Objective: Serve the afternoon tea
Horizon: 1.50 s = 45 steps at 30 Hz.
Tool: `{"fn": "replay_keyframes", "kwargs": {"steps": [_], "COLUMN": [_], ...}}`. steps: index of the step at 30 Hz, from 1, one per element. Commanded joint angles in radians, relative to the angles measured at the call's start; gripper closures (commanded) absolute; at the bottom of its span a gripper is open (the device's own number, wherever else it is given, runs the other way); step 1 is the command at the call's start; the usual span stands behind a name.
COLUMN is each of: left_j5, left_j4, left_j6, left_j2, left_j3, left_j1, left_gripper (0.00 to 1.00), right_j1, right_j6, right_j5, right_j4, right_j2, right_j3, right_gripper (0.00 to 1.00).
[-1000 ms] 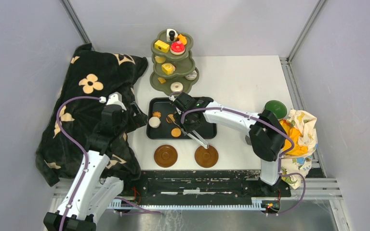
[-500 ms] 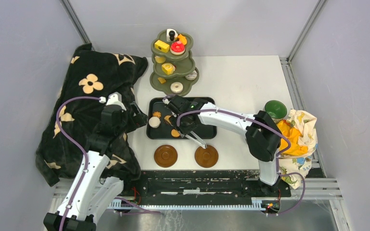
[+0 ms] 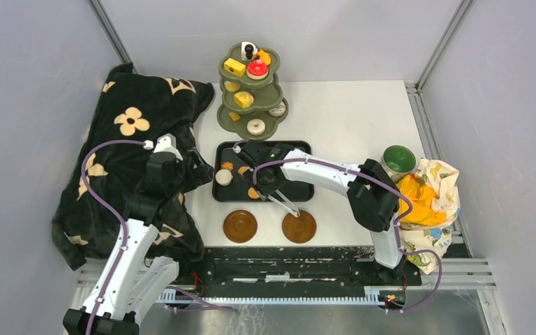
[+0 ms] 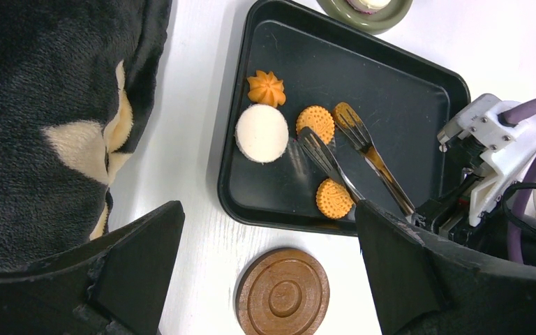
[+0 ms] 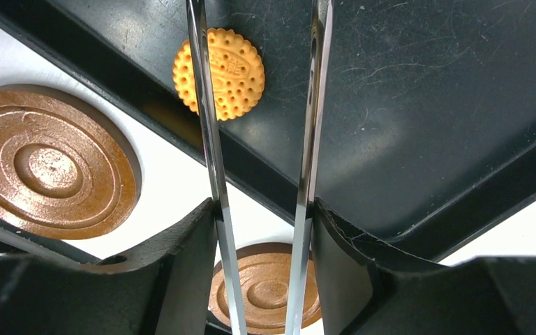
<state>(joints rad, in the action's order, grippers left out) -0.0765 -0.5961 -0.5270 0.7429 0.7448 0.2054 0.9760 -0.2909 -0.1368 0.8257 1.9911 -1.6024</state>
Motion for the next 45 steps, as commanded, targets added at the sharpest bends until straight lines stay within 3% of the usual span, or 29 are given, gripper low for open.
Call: {"fn": "replay_keyframes", "kwargs": {"steps": [1,5,9,12,19,28,35,45], "left_j5": [-0.009,-0.009,-0.009,-0.009,-0.013,0.006,-0.009,-0.019], "left_j4": [0.029,0.029,0.029,0.029,0.017,0.029,0.01,0.004], "left_j6": [0.018,0.018,0.019,0.019,0.025,0.037,0.038,0.042], "left_j2": [-0.014,-0.01,-0.009,-0.011,-0.016,-0.008,-0.052,-0.052], "left_j3": [-0.005,-0.004,-0.004,-0.003,0.009,0.013,0.01,0.014], "left_j1": [0.004,0.004,0.003,0.003,0.003,0.004,0.003,0.003], "left_gripper": [0.01,0.01,0.01,0.01,0.01,0.01,0.01,0.01], "right_j1": [0.002,0.003,0.001,0.001,-0.03,-0.171,-0.207,-0.268], "right_j6": [0.012,0.013,0.013,0.018,0.009,-0.03,-0.011,0.03], "right_j5": [-0.037,-0.034,-0.035,-0.05,-0.1,-0.009,-0.03,-0.03], "right_j4": [-0.018,-0.025,-0.041,-0.04,-0.063,-0.081,-0.079,-0.037], "right_j2": [0.013,0.016,-0.007,-0.032,-0.18,-0.341,-0.36,-0.212], "right_j3": [-0.066,-0.068,-0.056,-0.049,0.068,0.15,0.044,-0.204], "right_gripper": [0.45,0.47,0.66,0.71,0.71,0.71,0.71,0.69]}}
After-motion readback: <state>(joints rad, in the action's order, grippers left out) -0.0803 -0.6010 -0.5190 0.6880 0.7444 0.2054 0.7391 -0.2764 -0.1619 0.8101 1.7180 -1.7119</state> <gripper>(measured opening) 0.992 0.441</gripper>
